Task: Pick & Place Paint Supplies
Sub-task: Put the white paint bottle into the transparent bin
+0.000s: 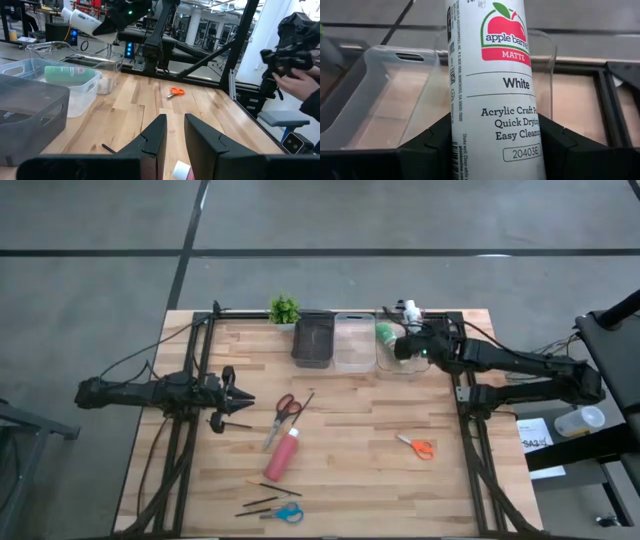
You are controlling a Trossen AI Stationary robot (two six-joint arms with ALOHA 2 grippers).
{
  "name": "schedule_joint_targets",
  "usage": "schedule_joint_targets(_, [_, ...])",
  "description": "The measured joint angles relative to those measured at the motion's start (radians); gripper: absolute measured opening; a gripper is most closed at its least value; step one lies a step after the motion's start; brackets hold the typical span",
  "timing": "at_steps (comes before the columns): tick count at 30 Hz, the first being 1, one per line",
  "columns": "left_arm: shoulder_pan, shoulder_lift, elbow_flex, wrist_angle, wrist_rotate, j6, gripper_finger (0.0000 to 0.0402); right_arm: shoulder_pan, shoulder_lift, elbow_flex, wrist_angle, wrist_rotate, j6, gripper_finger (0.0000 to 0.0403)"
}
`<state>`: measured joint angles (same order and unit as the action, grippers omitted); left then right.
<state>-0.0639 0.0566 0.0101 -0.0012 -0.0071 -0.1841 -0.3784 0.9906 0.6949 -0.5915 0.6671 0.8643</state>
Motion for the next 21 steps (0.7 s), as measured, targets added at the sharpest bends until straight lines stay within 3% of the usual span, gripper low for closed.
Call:
schedule_joint_targets(10, [0.000, 0.000, 0.000, 0.000, 0.000, 0.000, 0.0077, -0.262, 0.120, -0.032, 0.090, -0.327, -0.114, 0.0182])
schedule_joint_targets(21, [0.000, 0.000, 0.000, 0.000, 0.000, 0.000, 0.0077, -0.306, 0.343, 0.005, 0.105, -0.356, -0.116, 0.0182])
